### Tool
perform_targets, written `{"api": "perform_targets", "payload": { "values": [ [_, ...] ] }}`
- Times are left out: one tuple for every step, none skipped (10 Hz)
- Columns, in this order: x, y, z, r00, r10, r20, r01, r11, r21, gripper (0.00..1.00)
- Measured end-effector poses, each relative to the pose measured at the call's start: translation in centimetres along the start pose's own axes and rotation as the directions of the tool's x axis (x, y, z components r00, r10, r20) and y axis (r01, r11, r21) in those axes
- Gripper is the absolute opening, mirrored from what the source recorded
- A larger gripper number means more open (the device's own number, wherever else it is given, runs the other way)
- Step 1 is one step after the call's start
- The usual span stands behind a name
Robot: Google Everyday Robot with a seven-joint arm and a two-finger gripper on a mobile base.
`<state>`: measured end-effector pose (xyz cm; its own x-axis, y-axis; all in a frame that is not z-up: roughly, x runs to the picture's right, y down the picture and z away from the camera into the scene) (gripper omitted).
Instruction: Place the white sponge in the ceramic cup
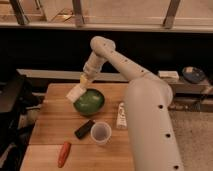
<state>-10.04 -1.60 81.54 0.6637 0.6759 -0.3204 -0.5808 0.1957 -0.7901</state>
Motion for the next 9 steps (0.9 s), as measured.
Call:
{"api": "perform_targets", "payload": {
  "values": [
    [0.8,0.2,-0.6,1.0,0.013,0.012,-0.013,1.0,0.009,0.0],
    [1.9,0.4,-1.1,0.999,0.026,0.027,-0.026,0.999,0.021,0.0],
    [2.9,0.9,-1.2,0.999,0.035,0.041,-0.036,0.999,0.027,0.0],
    [4.1,1.5,-1.1,0.998,0.044,0.052,-0.046,0.999,0.029,0.0],
    [4.9,2.0,-0.8,0.997,0.049,0.062,-0.051,0.998,0.023,0.0],
    [6.2,2.8,-0.4,0.995,0.058,0.077,-0.058,0.998,0.004,0.0],
    [6.8,3.0,-0.3,0.994,0.064,0.086,-0.064,0.998,-0.004,0.0],
    [7.0,3.2,-0.2,0.994,0.065,0.087,-0.064,0.998,-0.007,0.0],
    [6.9,3.2,-0.2,0.994,0.064,0.087,-0.064,0.998,-0.008,0.0]
  ]
}}
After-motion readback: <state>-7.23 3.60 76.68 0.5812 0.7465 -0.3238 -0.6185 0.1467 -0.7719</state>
